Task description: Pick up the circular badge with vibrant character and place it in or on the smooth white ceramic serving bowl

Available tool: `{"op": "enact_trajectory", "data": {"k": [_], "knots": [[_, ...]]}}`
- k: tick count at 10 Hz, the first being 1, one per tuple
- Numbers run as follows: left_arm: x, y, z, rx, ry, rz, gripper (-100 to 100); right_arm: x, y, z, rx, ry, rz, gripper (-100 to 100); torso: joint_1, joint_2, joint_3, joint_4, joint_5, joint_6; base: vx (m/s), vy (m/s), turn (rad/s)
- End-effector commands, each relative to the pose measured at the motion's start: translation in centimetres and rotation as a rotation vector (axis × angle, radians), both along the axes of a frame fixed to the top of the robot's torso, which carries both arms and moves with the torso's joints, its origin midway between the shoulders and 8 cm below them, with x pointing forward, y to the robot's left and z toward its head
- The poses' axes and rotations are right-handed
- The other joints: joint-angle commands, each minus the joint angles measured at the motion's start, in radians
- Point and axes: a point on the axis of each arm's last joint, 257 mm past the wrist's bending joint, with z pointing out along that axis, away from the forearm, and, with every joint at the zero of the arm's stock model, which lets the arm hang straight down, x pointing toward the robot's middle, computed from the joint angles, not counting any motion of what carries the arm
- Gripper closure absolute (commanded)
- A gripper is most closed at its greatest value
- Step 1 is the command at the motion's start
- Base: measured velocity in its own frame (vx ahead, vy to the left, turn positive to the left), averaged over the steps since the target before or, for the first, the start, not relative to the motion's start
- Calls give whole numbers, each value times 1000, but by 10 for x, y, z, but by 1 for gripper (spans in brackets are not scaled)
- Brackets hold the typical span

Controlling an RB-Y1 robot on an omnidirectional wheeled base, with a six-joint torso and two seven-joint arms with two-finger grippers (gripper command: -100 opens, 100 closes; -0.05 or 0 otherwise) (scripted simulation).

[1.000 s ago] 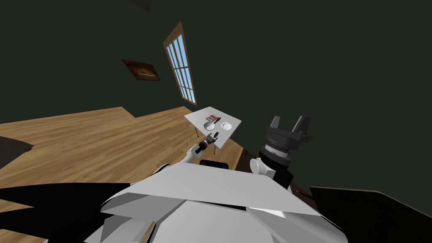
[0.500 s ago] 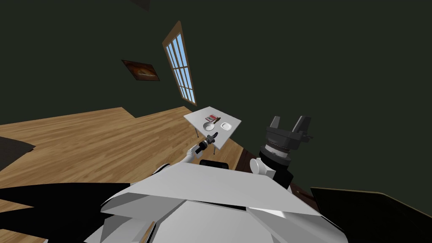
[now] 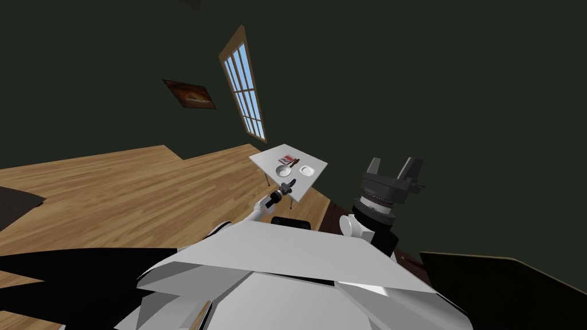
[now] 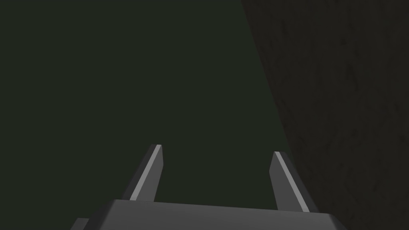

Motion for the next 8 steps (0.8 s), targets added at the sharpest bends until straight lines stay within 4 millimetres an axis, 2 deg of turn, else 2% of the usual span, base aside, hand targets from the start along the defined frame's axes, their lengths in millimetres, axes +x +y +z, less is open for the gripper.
{"op": "enact_trajectory", "data": {"k": [1,5,8], "knots": [[3,1,2,-16,12,1,100,0,0,0,0,0,0,0,0,0,0,0,0,0,-159,-15,-62],[14,-5,17,-67,20,-4,100,0,0,0,0,0,0,0,3,3,2,0,1,0,-126,29,-41],[25,-12,32,-114,25,-12,100,0,0,0,0,0,0,0,5,1,1,0,2,1,-87,51,-53]]}}
